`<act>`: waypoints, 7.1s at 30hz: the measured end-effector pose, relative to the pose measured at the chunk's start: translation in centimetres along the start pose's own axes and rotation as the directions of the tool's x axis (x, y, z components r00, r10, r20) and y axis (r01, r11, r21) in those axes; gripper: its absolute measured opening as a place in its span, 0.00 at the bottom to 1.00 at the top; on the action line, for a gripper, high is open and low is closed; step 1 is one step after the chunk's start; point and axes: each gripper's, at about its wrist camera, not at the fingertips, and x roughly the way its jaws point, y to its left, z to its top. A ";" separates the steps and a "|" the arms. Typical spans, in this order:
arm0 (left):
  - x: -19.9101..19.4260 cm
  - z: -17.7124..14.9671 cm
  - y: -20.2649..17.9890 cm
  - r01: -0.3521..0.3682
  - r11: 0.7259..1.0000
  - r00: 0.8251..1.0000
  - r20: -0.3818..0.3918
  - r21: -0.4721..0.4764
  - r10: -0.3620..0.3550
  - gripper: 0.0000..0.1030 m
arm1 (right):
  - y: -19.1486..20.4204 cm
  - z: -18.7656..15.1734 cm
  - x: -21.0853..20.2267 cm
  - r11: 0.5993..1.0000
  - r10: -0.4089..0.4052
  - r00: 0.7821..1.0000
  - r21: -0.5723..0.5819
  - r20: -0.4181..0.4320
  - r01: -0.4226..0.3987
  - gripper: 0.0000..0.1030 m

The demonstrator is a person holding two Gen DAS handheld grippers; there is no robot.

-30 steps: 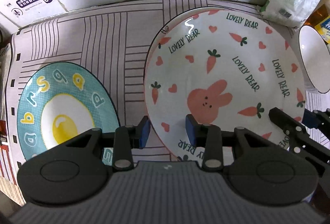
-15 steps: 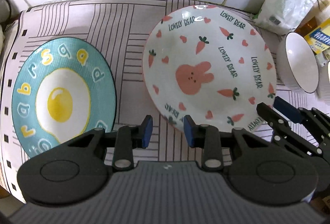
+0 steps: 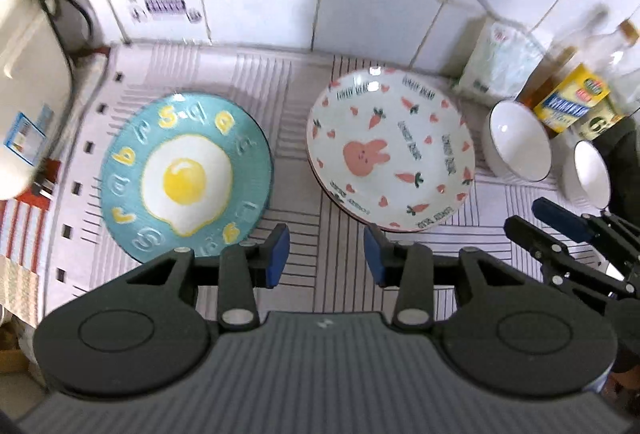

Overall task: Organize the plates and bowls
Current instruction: 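Open both grippers and move toward the blue egg plate, then grasp the rim of the blue egg plate with both grippers, then lift the blue egg plate and lower it onto the bunny plate, then open both grippers and pull back from the plate stack, then move the left gripper to the white bowl by the stove and grasp its rim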

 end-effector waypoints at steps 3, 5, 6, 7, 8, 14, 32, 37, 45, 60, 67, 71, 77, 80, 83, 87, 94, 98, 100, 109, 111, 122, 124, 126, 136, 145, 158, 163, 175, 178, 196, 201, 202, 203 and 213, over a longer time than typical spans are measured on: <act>-1.9 -0.8 0.8 -0.002 1.000 1.000 0.022 -0.004 0.002 0.40 | 0.9 0.2 -1.5 0.999 0.009 1.000 -0.036 0.018 -0.009 0.39; -3.4 -1.4 1.2 0.014 1.000 0.999 0.039 0.011 -0.015 0.40 | 1.5 0.3 -2.8 0.998 0.019 0.999 -0.055 0.042 -0.017 0.43; -4.1 -1.7 1.4 0.015 1.000 0.999 0.048 0.026 -0.016 0.41 | 2.0 0.4 -3.5 0.998 0.028 0.998 -0.066 0.052 -0.024 0.45; -4.8 -2.1 1.7 0.015 0.999 0.998 0.056 0.041 -0.017 0.42 | 2.3 0.5 -4.2 0.997 0.035 0.997 -0.072 0.063 -0.030 0.47; -5.3 -2.5 2.0 0.017 0.999 0.998 0.061 0.051 -0.020 0.42 | 2.7 0.6 -4.7 0.996 0.043 0.997 -0.077 0.070 -0.038 0.51; -8.4 -4.0 4.9 0.053 0.990 0.989 0.131 0.133 -0.070 0.48 | 5.6 1.1 -7.4 0.992 0.101 0.991 -0.085 0.088 -0.094 0.70; -4.6 -2.7 18.9 0.058 0.971 0.994 0.077 0.234 -0.077 0.79 | 18.8 0.9 -1.7 0.993 0.081 0.986 -0.099 0.147 -0.067 0.88; -2.0 -2.2 20.7 0.057 0.962 0.995 0.065 0.268 -0.077 0.82 | 19.9 0.9 1.5 0.996 0.037 0.986 -0.091 0.162 -0.022 0.88; 3.3 -1.3 22.0 0.054 0.957 0.997 0.040 0.285 -0.068 0.81 | 17.6 0.1 9.0 0.983 0.017 1.000 0.183 0.015 -0.019 0.81; 8.7 -0.1 23.5 0.103 0.969 0.995 -0.020 0.226 -0.101 0.77 | 16.9 -3.1 15.4 0.879 0.045 0.999 0.474 0.031 -0.054 0.55; 11.6 0.5 23.7 0.127 0.976 0.991 -0.064 0.176 -0.118 0.63 | 16.8 -3.2 17.1 0.889 0.025 1.000 0.458 0.002 -0.023 0.41; 12.2 0.3 23.9 0.118 0.980 0.993 -0.044 0.161 -0.112 0.63 | 16.0 -2.9 17.2 0.888 0.055 0.998 0.457 -0.012 -0.043 0.37; 13.0 0.0 23.8 0.116 0.973 0.993 -0.044 0.197 -0.110 0.55 | 14.1 -3.4 17.9 0.833 0.087 0.996 0.549 0.001 -0.073 0.11; 12.8 -0.2 23.5 0.124 0.967 0.992 -0.030 0.224 -0.120 0.35 | 12.2 -4.4 18.4 0.731 0.149 0.988 0.668 0.042 -0.139 0.09; 12.8 -0.2 23.4 0.131 0.970 0.991 -0.038 0.202 -0.126 0.34 | 12.7 -3.8 18.3 0.753 0.145 0.989 0.647 0.011 -0.117 0.12; 12.1 -0.1 23.9 0.149 0.972 0.989 -0.043 0.182 -0.144 0.31 | 12.9 -3.3 17.4 0.765 0.167 0.986 0.632 -0.008 -0.125 0.14; 8.5 -0.8 21.6 0.130 0.953 0.991 0.002 0.272 -0.136 0.31 | 13.5 -3.1 13.6 0.798 0.110 0.994 0.597 -0.009 -0.083 0.15; 6.2 -0.5 20.0 0.135 0.935 0.988 0.033 0.328 -0.154 0.31 | 13.6 -2.8 10.4 0.822 0.086 0.996 0.564 0.013 -0.078 0.17; 5.1 0.0 19.0 0.143 0.924 0.984 0.045 0.354 -0.170 0.31 | 13.2 -2.5 8.7 0.823 0.075 0.997 0.562 0.029 -0.078 0.17; 2.8 2.9 13.2 0.237 0.889 0.960 0.045 0.391 -0.276 0.31 | 9.8 -0.4 2.5 0.848 -0.033 0.994 0.529 0.103 -0.027 0.19; 3.0 3.6 11.7 0.254 0.881 0.956 0.032 0.398 -0.290 0.31 | 8.6 -0.2 1.9 0.846 -0.050 0.993 0.534 0.109 -0.017 0.19; 9.1 6.4 5.3 0.274 0.879 0.962 -0.094 0.389 -0.258 0.31 | 0.4 -0.4 4.6 0.822 -0.052 0.997 0.569 0.050 0.015 0.19; 10.4 6.7 4.4 0.260 0.881 0.965 -0.115 0.394 -0.234 0.31 | -0.7 -0.8 6.0 0.810 -0.038 0.999 0.587 0.032 0.012 0.19; 11.8 7.0 3.8 0.248 0.887 0.968 -0.140 0.391 -0.209 0.31 | -1.7 -1.1 7.3 0.802 -0.028 1.000 0.596 0.009 0.017 0.19; 15.9 8.4 1.6 0.190 0.904 0.968 -0.227 0.384 -0.107 0.31 | -3.4 -1.9 10.6 0.766 -0.024 0.996 0.638 -0.089 0.076 0.19; 15.9 8.7 0.9 0.187 0.912 0.964 -0.245 0.366 -0.100 0.31 | -1.4 -0.5 10.5 0.799 -0.163 0.974 0.558 -0.155 0.222 0.28; 16.2 7.6 0.8 0.129 0.922 0.972 -0.231 0.364 -0.044 0.31 | 1.7 0.5 10.9 0.830 -0.309 0.927 0.417 -0.211 0.372 0.35; 15.1 6.4 0.2 0.113 0.901 0.979 -0.202 0.419 -0.029 0.26 | 2.7 -0.5 10.7 0.819 -0.348 0.911 0.400 -0.223 0.411 0.34; 9.6 3.8 1.4 0.189 0.889 0.977 -0.171 0.417 -0.127 0.21 | 4.8 -3.0 3.7 0.824 -0.308 0.949 0.478 -0.071 0.303 0.32; 6.9 3.0 1.5 0.175 0.876 0.981 -0.150 0.449 -0.120 0.21 | 6.1 -2.5 1.3 0.845 -0.306 0.951 0.451 -0.030 0.286 0.32; -5.3 0.2 1.5 0.176 0.818 0.983 -0.053 0.548 -0.176 0.61 | 11.2 -2.0 -10.0 0.907 -0.344 0.929 0.303 0.137 0.292 0.71; -6.9 -1.1 0.7 0.198 0.806 0.979 -0.068 0.558 -0.194 0.68 | 11.0 -1.9 -11.8 0.885 -0.391 0.917 0.302 0.072 0.354 0.71; -7.3 -1.4 0.6 0.199 0.807 0.978 -0.067 0.556 -0.196 0.72 | 10.8 -1.8 -12.3 0.886 -0.382 0.921 0.311 0.072 0.343 0.72; -7.6 -1.6 0.3 0.196 0.809 0.979 -0.063 0.554 -0.193 0.73 | 10.6 -1.9 -13.0 0.891 -0.364 0.928 0.318 0.077 0.323 0.72; -9.5 -4.6 -4.8 0.180 0.846 0.979 -0.009 0.502 -0.203 0.94 | 5.5 -5.3 -17.4 0.944 -0.250 0.965 0.240 0.081 0.224 0.96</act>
